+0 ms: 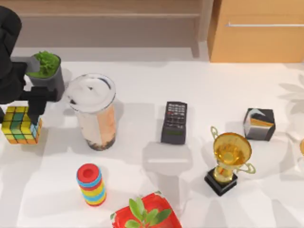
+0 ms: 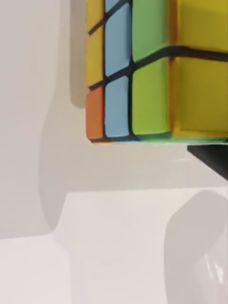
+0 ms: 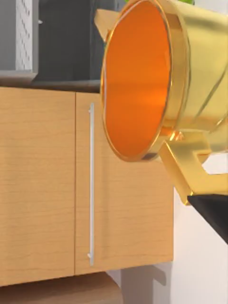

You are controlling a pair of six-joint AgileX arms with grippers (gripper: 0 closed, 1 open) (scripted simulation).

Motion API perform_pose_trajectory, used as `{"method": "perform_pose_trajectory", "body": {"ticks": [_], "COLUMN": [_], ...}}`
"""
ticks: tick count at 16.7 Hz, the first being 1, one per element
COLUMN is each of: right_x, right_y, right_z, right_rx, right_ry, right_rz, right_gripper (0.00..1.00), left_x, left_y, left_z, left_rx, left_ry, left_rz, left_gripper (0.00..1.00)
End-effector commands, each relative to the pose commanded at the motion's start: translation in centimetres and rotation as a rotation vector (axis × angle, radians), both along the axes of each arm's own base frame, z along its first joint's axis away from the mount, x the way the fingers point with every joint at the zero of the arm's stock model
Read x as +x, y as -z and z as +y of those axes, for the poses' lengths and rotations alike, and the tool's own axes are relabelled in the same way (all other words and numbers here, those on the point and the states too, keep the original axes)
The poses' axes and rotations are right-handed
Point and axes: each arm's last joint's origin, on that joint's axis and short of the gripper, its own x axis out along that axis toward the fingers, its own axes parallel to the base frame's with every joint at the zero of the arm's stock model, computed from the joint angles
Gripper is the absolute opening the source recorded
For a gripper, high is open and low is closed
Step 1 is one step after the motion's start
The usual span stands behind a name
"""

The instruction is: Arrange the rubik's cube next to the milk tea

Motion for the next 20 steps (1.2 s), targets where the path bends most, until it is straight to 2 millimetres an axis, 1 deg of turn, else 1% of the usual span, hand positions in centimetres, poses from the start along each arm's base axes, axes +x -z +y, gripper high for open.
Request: {"method": "perform_pose_trajectory", "body": {"ticks": [3,16,17,20], "right_x": [0.00,0.00,0.00,0.00], "right_y": [0.00,0.00,0.00,0.00], "right_z": [0.00,0.00,0.00,0.00], "right_rx": [0.000,0.000,0.000,0.000], "right_ry": [0.000,0.000,0.000,0.000], "right_rz": [0.000,0.000,0.000,0.000], "right_gripper": [1.00,1.00,1.00,1.00], "left_x": [0.00,0.00,0.00,0.00], "left_y": [0.00,0.00,0.00,0.00], "left_z": [0.00,0.00,0.00,0.00], "left_rx": [0.000,0.000,0.000,0.000], "left_ry": [0.000,0.000,0.000,0.000], "left_rz": [0.000,0.000,0.000,0.000], "left_gripper": [0.00,0.98,1.00,1.00]}}
